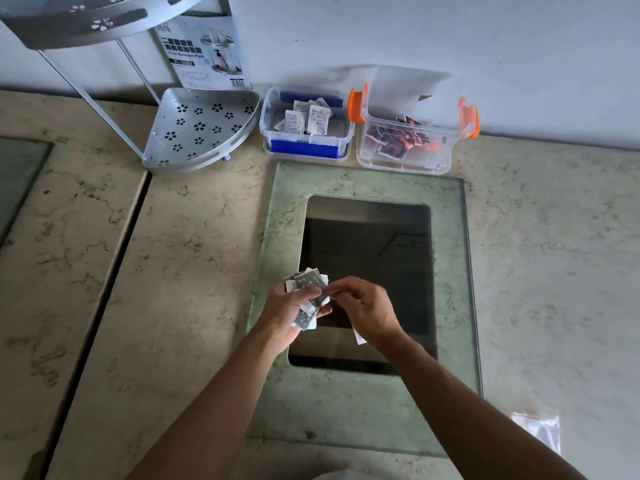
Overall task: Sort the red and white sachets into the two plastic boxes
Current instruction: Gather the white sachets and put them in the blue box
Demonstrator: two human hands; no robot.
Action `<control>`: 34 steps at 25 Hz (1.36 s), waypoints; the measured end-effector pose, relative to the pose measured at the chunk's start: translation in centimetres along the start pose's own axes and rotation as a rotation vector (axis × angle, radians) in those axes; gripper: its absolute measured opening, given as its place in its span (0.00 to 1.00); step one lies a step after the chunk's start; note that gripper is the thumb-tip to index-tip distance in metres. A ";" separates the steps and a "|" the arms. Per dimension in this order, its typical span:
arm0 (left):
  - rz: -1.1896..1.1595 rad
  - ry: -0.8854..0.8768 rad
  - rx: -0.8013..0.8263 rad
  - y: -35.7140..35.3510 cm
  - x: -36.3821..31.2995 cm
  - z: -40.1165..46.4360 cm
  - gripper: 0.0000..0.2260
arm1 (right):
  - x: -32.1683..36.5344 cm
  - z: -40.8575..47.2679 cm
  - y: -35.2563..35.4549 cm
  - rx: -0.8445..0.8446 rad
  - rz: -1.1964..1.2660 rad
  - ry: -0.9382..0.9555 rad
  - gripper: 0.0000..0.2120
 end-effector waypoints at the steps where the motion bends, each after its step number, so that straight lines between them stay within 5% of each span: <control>1: 0.013 0.002 -0.012 0.1 0.1 -0.1 0.15 | -1.0 -0.4 1.2 -0.059 -0.124 0.000 0.13; 5: -0.015 0.071 -0.057 -0.3 1.0 -1.5 0.16 | -5.4 -3.0 2.1 0.123 -0.642 -0.051 0.25; 9: -0.023 0.112 -0.104 -0.8 2.3 -2.6 0.17 | -6.1 -5.0 1.8 0.112 -0.737 -0.072 0.24; 12: -0.006 0.121 -0.138 -0.5 2.9 -3.4 0.14 | -6.7 -5.0 2.6 0.080 -0.572 -0.212 0.14; 18: -0.024 0.126 -0.167 0.3 2.9 -3.5 0.12 | -3.0 -3.3 2.4 -0.026 0.188 -0.296 0.13; 21: -0.079 0.117 -0.111 -0.6 2.0 -2.4 0.14 | -1.3 -1.4 0.4 0.036 0.109 -0.248 0.09; 25: 0.027 0.061 -0.096 -0.9 -0.7 0.6 0.17 | -0.2 2.7 0.5 -0.010 -0.021 -0.247 0.19; 29: 0.027 -0.033 0.009 -3.1 -6.2 3.9 0.17 | 0.8 8.4 -0.4 0.093 0.315 -0.374 0.20; 34: 0.068 -0.112 0.001 -5.4 -14.7 8.2 0.14 | 5.4 16.2 1.2 0.102 0.334 -0.311 0.20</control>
Point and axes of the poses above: each hand's wrist, its own z-axis towards the middle knuckle, its own y-axis out of the back of the hand, x = y × z, the point moved 9 cm from there along z, towards the middle knuckle, and after that the axes turned 5 degrees about -z, right-handed, at the moved point
